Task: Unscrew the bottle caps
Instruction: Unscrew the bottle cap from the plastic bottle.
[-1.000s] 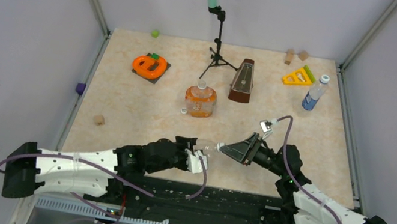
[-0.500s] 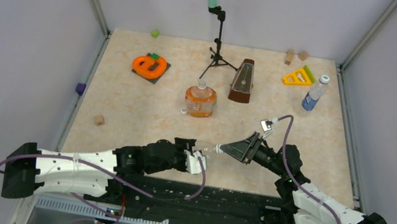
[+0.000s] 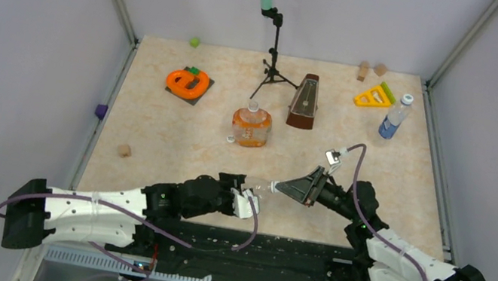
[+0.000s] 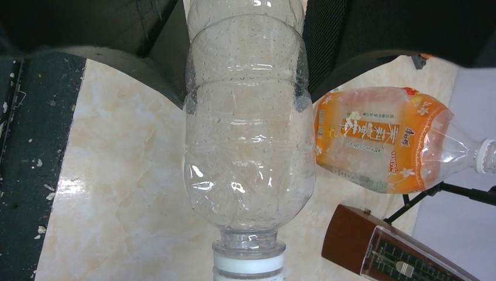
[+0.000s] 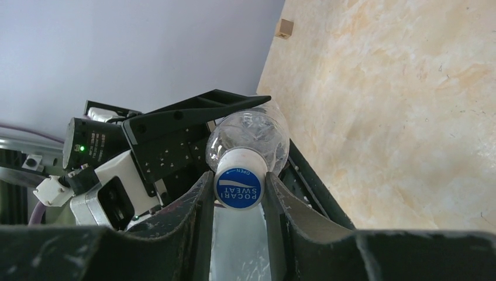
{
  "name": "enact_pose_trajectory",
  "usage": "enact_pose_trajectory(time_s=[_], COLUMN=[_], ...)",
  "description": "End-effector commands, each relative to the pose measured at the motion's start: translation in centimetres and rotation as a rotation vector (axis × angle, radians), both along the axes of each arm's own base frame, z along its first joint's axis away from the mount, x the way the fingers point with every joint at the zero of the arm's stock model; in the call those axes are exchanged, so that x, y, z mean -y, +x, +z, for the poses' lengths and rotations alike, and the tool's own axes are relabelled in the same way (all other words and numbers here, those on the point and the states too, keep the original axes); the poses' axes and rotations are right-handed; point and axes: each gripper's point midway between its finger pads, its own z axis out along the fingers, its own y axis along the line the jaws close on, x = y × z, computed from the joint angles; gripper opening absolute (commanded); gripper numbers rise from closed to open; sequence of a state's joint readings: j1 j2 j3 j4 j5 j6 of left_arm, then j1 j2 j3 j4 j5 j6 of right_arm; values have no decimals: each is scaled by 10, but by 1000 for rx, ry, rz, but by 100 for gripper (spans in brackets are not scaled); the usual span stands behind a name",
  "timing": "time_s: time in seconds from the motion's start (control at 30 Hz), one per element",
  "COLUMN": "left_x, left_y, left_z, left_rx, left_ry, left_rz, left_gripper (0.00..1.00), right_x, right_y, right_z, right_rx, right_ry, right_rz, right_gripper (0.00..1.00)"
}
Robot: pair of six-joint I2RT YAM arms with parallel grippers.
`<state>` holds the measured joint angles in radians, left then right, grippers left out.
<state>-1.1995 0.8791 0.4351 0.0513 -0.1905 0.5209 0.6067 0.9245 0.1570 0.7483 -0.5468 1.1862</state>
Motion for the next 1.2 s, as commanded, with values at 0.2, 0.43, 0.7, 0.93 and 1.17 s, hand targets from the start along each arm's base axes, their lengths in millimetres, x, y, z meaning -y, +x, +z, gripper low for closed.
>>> enact_pose_trajectory(time_s=[0.2, 0.43, 0.7, 0.93, 1.17], left_x=[17, 22, 25, 26, 21], left_y=[-14, -34, -47, -63, -70], left_z=[25, 48, 75, 83, 93], left_rx=[-51, -215, -462, -602, -623], left_ry=[-162, -345, -439, -423, -428], left_rz=[-76, -263, -435, -555, -643], left_gripper=[0, 0, 0, 0, 0], right_x=[-8, -11, -17, -17, -21], right_y=[-17, -30, -31, -37, -44], right_z=[18, 27, 33, 47, 48], right_rx=[187, 364, 589, 781, 791], right_ry=[-23, -51, -128, -131, -117], right_rz=[138, 258, 371, 434, 547], right_gripper=[11, 6, 0, 0, 0])
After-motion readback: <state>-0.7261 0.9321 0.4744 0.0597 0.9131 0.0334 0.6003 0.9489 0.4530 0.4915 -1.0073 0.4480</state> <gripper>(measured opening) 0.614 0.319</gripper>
